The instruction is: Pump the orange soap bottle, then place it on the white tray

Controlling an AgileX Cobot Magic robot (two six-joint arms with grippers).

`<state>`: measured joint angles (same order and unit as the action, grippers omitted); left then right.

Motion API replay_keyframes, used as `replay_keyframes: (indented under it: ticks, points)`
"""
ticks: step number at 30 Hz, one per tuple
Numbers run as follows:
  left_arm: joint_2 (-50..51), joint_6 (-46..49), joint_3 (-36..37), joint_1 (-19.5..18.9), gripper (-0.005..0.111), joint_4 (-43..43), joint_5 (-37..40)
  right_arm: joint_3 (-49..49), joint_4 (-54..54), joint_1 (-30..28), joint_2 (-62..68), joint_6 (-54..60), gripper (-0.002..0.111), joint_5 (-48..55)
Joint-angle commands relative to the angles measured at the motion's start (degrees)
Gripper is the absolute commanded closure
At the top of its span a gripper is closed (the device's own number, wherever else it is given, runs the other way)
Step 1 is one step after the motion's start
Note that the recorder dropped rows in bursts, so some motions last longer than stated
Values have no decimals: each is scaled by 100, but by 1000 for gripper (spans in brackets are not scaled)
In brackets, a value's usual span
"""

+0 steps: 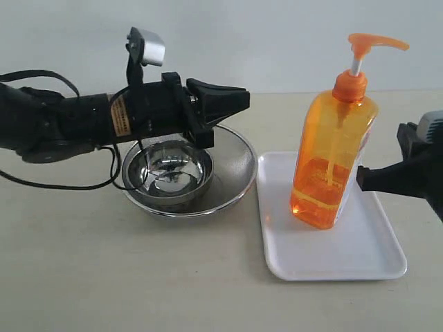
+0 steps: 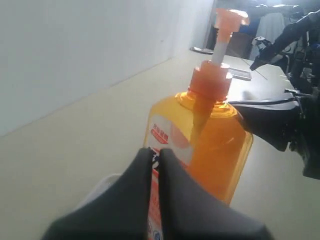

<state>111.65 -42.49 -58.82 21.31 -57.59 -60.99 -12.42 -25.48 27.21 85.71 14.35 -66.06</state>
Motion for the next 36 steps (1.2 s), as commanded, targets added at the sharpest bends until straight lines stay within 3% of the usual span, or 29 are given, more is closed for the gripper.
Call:
replay_keyframes:
  ticks: [1,5,13,25,36]
  points:
    - [558,-349,-583,47,102,-182,-212,-134,401,-424,307,-220,108,-139]
    - [1023,-366,-1004,208,102,-273,-170,-226,1101,-635,419,-531,108,-190]
    - [1481,-563,-1576,458,102,-388,152,-331,1350,-665,419,-677,108,-104]
    - [1491,-871,-1593,654,102,-832,98,-624,1744,-665,843,-940,108,-147]
    - [1491,-1071,-1593,781,102,-968,-487,-787,1968,-665,876,-939,108,-88]
